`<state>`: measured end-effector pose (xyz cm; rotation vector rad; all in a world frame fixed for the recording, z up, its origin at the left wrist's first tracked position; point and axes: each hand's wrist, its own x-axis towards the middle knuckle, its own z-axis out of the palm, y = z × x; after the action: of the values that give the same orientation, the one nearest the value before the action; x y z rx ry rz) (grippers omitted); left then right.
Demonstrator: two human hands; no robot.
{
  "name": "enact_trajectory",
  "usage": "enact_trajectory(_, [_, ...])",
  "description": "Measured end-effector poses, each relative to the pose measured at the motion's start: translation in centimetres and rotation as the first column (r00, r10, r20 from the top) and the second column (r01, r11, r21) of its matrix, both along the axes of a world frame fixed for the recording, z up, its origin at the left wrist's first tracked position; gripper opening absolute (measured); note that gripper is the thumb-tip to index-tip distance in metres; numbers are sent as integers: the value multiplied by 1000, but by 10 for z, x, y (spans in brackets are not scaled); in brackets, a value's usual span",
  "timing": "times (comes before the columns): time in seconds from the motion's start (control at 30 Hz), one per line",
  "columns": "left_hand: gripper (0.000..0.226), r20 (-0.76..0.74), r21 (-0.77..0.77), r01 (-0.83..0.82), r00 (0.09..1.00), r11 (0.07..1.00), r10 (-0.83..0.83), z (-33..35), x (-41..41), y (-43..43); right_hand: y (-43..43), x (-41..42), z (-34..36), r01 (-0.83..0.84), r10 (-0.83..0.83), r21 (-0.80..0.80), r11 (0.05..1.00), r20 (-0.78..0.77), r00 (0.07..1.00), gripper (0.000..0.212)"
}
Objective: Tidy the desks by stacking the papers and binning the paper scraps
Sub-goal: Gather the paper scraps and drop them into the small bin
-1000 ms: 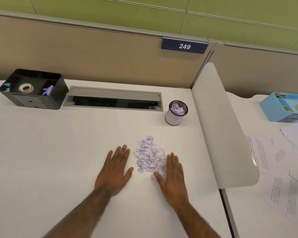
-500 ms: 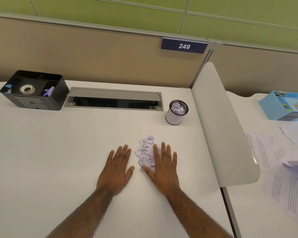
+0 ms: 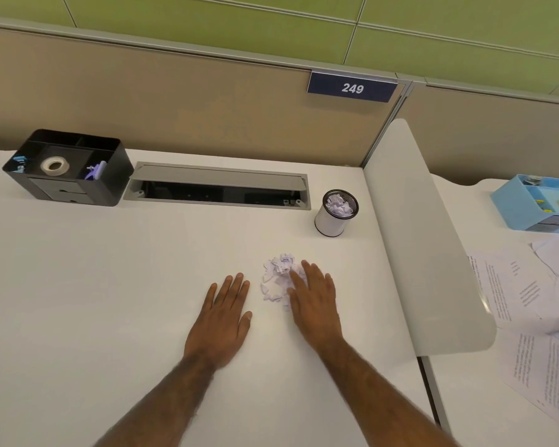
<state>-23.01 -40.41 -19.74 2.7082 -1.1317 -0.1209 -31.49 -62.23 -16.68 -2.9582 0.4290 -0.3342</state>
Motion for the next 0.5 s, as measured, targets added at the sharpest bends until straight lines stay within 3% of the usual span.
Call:
enact_trajectory(0.07, [64, -6, 4, -2, 1000, 1000, 2, 1, 0, -1, -11, 18, 15, 55, -56, 134, 989, 4, 998, 40])
enact_trajectory(0.2, [64, -15, 18, 4, 1000, 1000, -3, 0, -1, 1, -28, 59, 44, 92, 13, 350, 932, -289, 957, 42])
enact_trajectory(0.37, [64, -10, 13, 5, 1000, 1000, -5, 0, 0, 1, -29, 76, 60, -86, 226, 271, 959, -547, 806, 47])
enact_trajectory(0.5, [63, 10, 4, 13, 1000, 1000, -13, 1, 0, -1, -34, 61, 68, -189, 258, 180, 965, -558, 789, 39])
